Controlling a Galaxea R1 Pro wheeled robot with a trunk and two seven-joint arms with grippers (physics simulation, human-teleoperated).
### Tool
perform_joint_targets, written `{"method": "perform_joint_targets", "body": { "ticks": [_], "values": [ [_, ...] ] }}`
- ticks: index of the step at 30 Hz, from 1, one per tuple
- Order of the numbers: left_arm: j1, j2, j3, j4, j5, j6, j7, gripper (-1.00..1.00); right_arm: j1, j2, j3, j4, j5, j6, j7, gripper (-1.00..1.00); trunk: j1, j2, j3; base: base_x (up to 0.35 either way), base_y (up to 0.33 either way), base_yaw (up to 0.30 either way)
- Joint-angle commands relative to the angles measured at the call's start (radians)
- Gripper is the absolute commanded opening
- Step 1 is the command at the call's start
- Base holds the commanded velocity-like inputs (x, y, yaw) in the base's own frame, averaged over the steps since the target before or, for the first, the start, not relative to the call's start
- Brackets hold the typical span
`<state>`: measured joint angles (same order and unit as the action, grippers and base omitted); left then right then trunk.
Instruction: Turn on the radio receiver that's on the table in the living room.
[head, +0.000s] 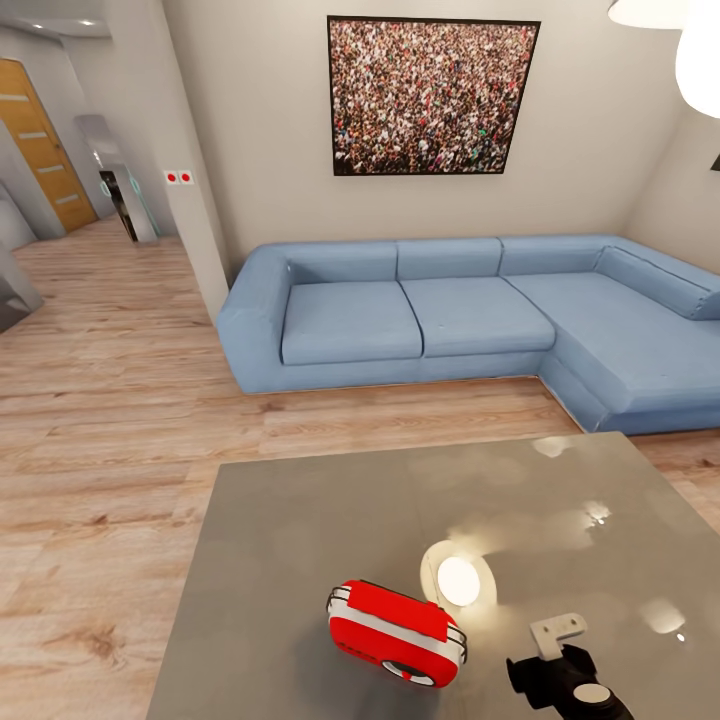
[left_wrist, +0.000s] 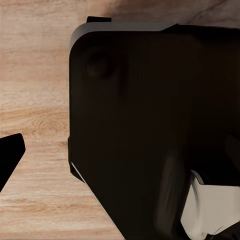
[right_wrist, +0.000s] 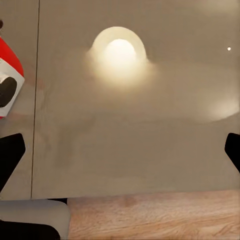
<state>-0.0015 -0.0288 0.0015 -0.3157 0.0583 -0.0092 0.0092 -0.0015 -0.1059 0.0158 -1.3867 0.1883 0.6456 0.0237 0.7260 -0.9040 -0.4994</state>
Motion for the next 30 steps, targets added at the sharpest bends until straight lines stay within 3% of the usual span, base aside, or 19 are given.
{"method": "perform_joint_targets", "body": {
  "ticks": [1,5,30],
  "values": [
    [0.000,0.000,0.000,0.000,0.000,0.000,0.000,1.00,0.000,0.000,0.000,0.000,0.000,0.001,0.003,1.00,0.000,0.000,0.000,0.000,0.000,0.000],
    [0.000,0.001,0.000,0.000,0.000,0.000,0.000,1.00,0.000,-0.004,-0.005,0.000,0.003,0.000,0.030,1.00,0.000,0.000,0.000,0.000,0.000,0.000],
    [0.000,0.001,0.000,0.000,0.000,0.000,0.000,1.00,0.000,-0.002,-0.013,0.000,0.003,-0.008,0.032,1.00,0.000,0.000,-0.002,0.000,0.000,-0.001]
  ]
}}
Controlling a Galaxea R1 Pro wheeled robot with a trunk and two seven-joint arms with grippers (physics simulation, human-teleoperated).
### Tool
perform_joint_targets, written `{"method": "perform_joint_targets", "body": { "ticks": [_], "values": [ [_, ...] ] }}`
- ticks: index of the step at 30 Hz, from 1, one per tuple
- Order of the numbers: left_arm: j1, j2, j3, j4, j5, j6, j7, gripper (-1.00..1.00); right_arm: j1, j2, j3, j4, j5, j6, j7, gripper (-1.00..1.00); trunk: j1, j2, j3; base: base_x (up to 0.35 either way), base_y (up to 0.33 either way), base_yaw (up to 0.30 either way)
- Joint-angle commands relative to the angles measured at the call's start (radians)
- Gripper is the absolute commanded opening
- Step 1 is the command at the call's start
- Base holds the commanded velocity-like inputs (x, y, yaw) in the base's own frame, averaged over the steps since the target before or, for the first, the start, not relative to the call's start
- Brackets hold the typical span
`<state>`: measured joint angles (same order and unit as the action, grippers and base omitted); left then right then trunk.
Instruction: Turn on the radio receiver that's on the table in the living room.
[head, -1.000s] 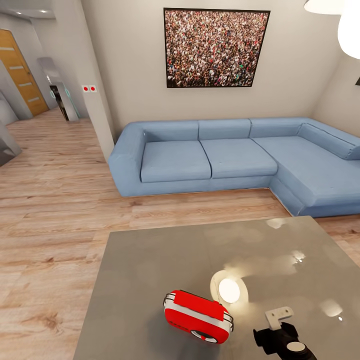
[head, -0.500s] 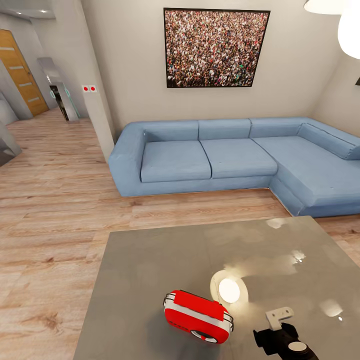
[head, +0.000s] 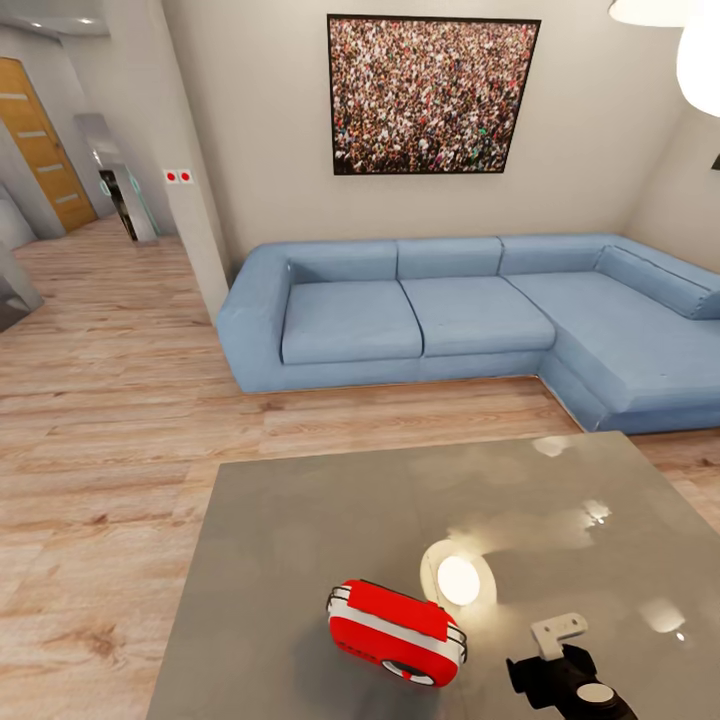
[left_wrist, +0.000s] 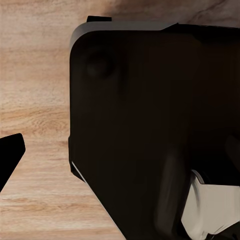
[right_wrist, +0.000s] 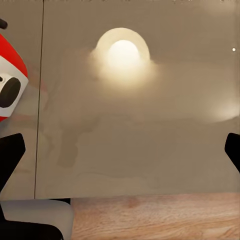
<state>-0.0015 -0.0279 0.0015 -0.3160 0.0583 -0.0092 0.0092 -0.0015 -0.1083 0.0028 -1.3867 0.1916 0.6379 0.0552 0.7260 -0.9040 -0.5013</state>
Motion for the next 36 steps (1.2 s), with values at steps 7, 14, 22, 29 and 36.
{"method": "perform_joint_targets", "body": {
  "ticks": [7,14,22,29,36],
  "values": [
    [0.000,0.000,0.000,0.000,0.000,0.000,0.000,1.00,0.000,-0.003,-0.002,0.000,-0.001,-0.005,0.000,1.00,0.000,0.000,-0.009,0.000,0.000,-0.053],
    [0.000,0.000,0.000,0.000,0.000,0.000,0.000,1.00,0.000,-0.005,-0.004,0.000,-0.001,-0.005,-0.001,1.00,0.000,0.000,-0.020,0.000,0.000,-0.069],
    [0.000,0.000,0.000,-0.001,0.000,0.000,0.000,1.00,0.000,-0.005,-0.004,0.000,0.000,-0.004,-0.001,1.00,0.000,0.000,-0.033,0.000,0.000,-0.025],
    [0.000,0.000,0.000,-0.002,0.000,0.000,0.000,1.00,0.000,-0.005,-0.004,0.000,0.000,-0.004,-0.002,1.00,0.000,0.000,-0.044,0.000,0.000,-0.001],
    [0.000,0.000,0.000,-0.002,0.000,0.000,0.000,1.00,0.000,-0.005,-0.004,0.000,0.000,-0.004,-0.002,1.00,0.000,0.000,-0.055,0.000,0.000,0.000]
  ]
}}
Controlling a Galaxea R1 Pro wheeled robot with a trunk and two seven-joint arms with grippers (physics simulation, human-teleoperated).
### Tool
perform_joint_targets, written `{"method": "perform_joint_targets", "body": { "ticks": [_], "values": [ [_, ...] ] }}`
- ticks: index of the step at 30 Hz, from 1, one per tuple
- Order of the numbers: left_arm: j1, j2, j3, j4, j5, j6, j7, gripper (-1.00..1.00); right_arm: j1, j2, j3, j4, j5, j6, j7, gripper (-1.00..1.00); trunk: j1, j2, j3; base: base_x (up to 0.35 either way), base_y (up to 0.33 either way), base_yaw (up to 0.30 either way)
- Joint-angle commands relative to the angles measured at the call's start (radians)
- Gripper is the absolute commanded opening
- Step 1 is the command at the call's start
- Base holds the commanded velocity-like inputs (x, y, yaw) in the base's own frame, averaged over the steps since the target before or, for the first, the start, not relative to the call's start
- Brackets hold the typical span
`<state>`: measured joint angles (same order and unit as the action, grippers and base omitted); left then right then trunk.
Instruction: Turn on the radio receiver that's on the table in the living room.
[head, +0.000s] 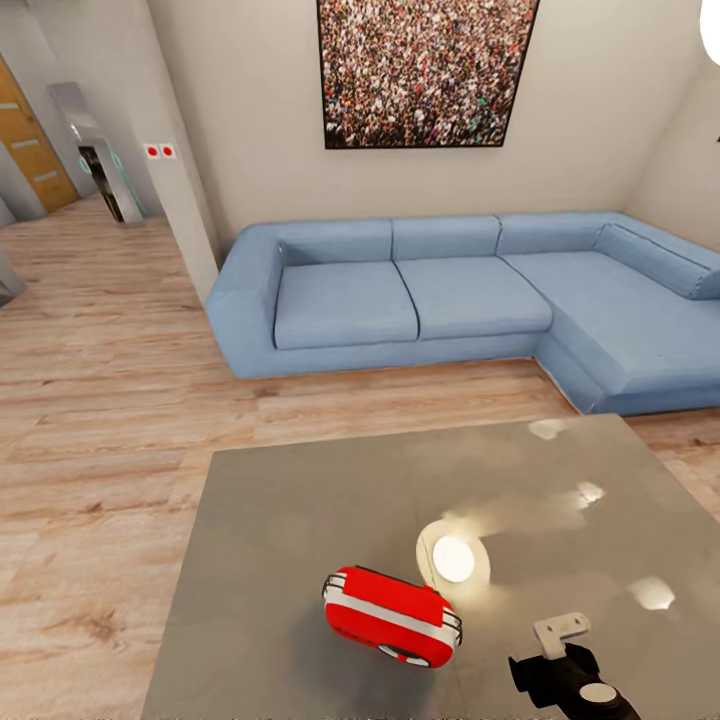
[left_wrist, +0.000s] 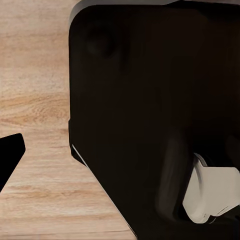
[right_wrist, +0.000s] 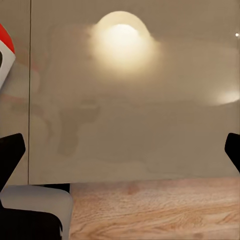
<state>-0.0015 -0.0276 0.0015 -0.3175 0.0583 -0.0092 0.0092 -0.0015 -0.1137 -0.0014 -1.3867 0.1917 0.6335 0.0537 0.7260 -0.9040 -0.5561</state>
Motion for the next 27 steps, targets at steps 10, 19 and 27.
{"method": "perform_joint_targets", "body": {
  "ticks": [10,19,27],
  "values": [
    [0.000,0.000,0.000,0.000,0.000,0.000,0.000,1.00,0.000,0.000,0.002,-0.001,0.000,0.000,0.000,1.00,0.000,0.000,-0.016,0.000,0.000,0.000],
    [0.000,0.000,0.000,0.000,0.000,0.000,0.000,1.00,0.000,0.000,0.004,-0.025,0.001,0.009,0.000,1.00,0.000,0.000,-0.030,0.000,0.000,0.000],
    [0.000,0.000,0.000,0.000,0.000,0.000,0.000,1.00,0.000,0.000,0.004,-0.041,0.002,0.014,0.000,1.00,0.000,0.000,-0.043,0.000,0.000,0.000]
  ]
}}
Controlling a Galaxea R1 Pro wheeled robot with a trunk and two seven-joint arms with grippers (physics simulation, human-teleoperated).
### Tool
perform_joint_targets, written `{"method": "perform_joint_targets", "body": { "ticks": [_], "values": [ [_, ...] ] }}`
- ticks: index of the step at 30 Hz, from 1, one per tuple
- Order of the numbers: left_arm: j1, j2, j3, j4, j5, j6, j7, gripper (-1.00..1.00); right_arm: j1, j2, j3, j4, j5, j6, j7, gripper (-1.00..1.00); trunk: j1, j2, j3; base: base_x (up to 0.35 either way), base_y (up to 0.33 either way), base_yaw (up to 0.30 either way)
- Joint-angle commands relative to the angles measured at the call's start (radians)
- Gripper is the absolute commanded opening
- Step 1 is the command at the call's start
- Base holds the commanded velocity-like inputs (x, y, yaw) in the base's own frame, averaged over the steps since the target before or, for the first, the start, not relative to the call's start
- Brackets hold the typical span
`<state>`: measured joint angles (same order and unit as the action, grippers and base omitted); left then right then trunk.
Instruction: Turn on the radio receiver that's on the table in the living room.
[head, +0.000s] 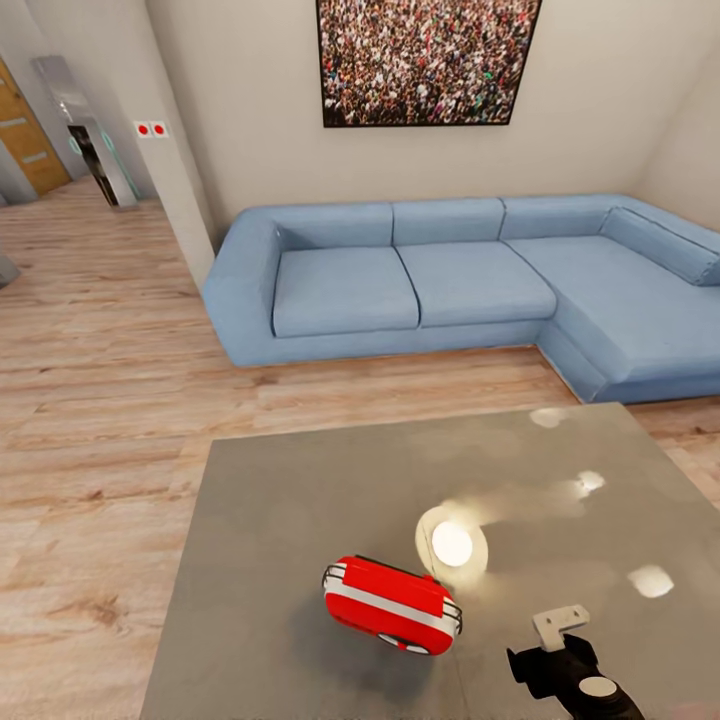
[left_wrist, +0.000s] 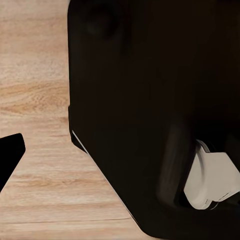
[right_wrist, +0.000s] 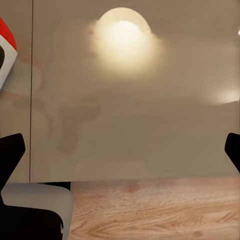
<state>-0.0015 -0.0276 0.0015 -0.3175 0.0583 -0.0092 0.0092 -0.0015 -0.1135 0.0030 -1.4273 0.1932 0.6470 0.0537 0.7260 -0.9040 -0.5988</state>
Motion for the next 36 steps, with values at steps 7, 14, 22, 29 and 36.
{"method": "perform_joint_targets", "body": {
  "ticks": [7,14,22,29,36],
  "values": [
    [0.000,0.000,0.000,0.000,0.000,0.000,0.000,1.00,0.000,0.000,0.000,-0.001,0.000,0.000,0.000,1.00,0.000,0.000,-0.011,0.000,0.000,0.000],
    [0.000,0.000,0.000,0.000,0.000,0.000,0.000,1.00,0.000,0.000,0.001,-0.001,0.001,0.000,-0.001,1.00,0.000,0.000,-0.022,0.000,0.000,0.000],
    [0.000,0.000,0.000,0.000,0.000,0.000,0.000,1.00,0.000,0.000,0.000,-0.001,0.002,0.000,-0.001,1.00,0.000,0.000,-0.035,0.000,0.000,0.000],
    [0.000,0.000,0.000,0.000,0.000,0.000,0.000,1.00,0.000,0.000,0.000,-0.001,0.002,0.000,-0.001,1.00,0.000,0.000,-0.046,0.000,0.000,0.000],
    [0.000,-0.001,0.000,0.000,0.000,0.000,0.000,1.00,0.000,0.000,0.000,-0.001,0.002,0.000,-0.001,1.00,0.000,0.000,-0.057,0.000,0.000,0.000]
  ]
}}
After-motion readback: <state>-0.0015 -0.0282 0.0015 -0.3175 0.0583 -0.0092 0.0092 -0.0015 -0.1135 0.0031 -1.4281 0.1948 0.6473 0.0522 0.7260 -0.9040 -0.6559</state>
